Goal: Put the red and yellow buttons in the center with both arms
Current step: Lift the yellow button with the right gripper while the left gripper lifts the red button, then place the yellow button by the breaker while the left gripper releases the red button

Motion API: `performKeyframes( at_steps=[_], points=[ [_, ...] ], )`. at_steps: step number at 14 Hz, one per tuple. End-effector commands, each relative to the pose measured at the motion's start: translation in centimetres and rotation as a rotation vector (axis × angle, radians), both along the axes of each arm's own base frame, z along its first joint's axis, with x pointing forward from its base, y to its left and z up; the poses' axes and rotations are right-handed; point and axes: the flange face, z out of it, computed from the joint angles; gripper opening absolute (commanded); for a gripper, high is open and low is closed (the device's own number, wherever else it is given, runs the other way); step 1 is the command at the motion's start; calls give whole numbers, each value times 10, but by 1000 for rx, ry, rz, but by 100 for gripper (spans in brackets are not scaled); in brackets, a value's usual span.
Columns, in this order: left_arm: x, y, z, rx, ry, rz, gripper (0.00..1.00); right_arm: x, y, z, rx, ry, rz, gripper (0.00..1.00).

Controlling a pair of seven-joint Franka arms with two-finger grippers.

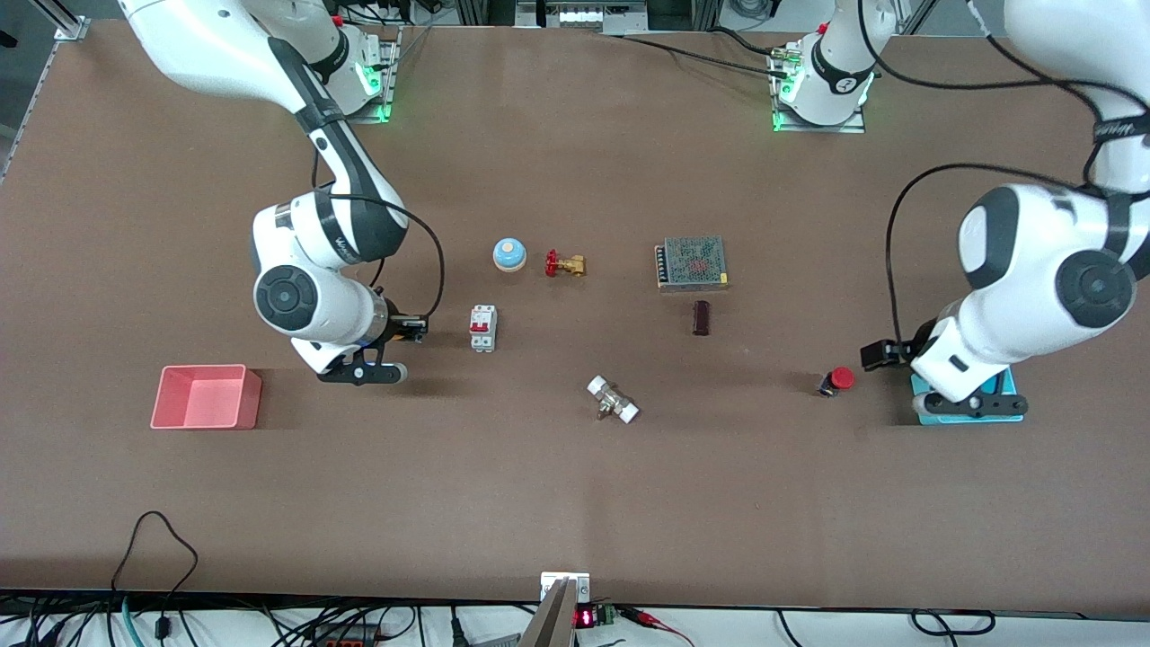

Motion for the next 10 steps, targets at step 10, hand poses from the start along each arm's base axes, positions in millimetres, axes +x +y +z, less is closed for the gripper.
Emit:
performKeyframes(
  at_steps=[10],
  points=[
    [-78, 30, 164, -5, -50, 48, 100, -8, 12, -67, -59, 7, -4, 6]
  ],
)
